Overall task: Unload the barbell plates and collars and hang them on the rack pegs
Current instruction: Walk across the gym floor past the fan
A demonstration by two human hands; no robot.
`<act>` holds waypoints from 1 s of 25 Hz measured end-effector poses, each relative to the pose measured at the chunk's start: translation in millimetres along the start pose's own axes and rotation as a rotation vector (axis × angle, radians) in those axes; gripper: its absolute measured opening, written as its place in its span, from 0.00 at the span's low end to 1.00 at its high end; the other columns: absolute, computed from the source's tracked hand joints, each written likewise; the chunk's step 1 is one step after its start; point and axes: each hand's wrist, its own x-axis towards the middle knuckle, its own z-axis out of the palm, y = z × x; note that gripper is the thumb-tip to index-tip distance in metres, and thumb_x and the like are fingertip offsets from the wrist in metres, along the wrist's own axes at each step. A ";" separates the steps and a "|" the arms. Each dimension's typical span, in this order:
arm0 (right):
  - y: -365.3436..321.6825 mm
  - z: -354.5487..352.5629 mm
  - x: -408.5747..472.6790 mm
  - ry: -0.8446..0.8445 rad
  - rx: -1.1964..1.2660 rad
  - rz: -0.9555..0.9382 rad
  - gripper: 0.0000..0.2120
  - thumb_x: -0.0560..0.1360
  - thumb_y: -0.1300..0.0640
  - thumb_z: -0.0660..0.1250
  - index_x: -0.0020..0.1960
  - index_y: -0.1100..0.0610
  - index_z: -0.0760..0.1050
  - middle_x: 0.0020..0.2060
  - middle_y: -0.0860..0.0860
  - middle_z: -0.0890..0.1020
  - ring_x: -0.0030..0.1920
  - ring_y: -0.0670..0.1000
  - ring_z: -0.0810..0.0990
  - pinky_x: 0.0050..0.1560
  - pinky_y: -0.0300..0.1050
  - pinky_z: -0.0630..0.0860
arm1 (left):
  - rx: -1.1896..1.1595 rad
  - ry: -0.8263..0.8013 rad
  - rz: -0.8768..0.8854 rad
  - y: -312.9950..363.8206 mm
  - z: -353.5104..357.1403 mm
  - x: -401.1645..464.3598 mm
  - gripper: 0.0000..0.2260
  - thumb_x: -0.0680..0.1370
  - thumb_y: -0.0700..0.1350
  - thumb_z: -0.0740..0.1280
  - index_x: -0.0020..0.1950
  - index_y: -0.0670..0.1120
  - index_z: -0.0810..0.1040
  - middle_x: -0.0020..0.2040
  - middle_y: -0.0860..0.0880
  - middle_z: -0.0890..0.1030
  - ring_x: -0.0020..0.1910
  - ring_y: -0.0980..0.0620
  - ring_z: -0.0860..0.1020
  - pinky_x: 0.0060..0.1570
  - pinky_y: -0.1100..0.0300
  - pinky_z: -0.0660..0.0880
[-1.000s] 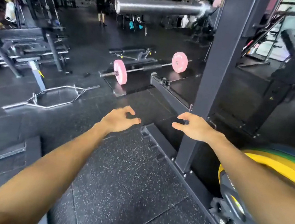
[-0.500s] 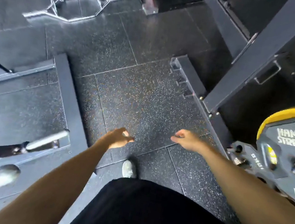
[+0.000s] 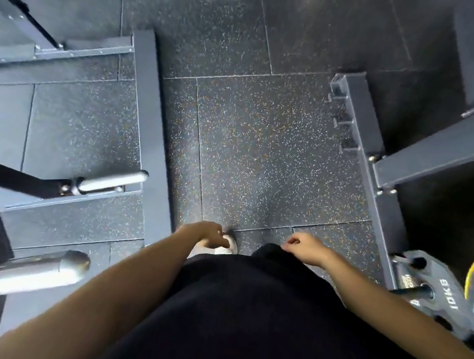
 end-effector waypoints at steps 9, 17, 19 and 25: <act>-78.9 -73.8 93.3 -0.017 -0.055 -0.025 0.12 0.76 0.50 0.67 0.55 0.55 0.78 0.54 0.52 0.81 0.51 0.51 0.77 0.50 0.42 0.71 | -0.089 -0.044 -0.069 -37.4 -72.7 41.4 0.17 0.79 0.53 0.64 0.60 0.41 0.77 0.62 0.43 0.79 0.59 0.44 0.76 0.57 0.57 0.71; -163.1 -227.8 204.1 -0.065 -0.099 -0.073 0.14 0.77 0.50 0.65 0.58 0.56 0.77 0.55 0.53 0.80 0.52 0.52 0.78 0.55 0.46 0.74 | -0.238 0.121 -0.154 -31.1 -276.9 99.3 0.20 0.80 0.54 0.63 0.64 0.41 0.76 0.65 0.41 0.77 0.58 0.46 0.75 0.58 0.57 0.70; -182.3 -269.2 227.2 -0.052 -0.059 -0.102 0.13 0.78 0.50 0.65 0.58 0.57 0.77 0.56 0.53 0.80 0.55 0.53 0.77 0.57 0.48 0.73 | -0.320 0.226 -0.168 -27.3 -327.3 111.8 0.18 0.80 0.54 0.63 0.64 0.44 0.76 0.64 0.42 0.78 0.62 0.43 0.75 0.61 0.55 0.71; -228.1 -373.5 300.2 -0.068 0.016 -0.072 0.11 0.78 0.50 0.65 0.55 0.55 0.76 0.53 0.52 0.79 0.52 0.53 0.78 0.54 0.48 0.73 | -0.433 0.445 -0.196 2.3 -443.2 158.2 0.14 0.79 0.51 0.63 0.60 0.45 0.77 0.60 0.43 0.80 0.59 0.42 0.77 0.56 0.55 0.72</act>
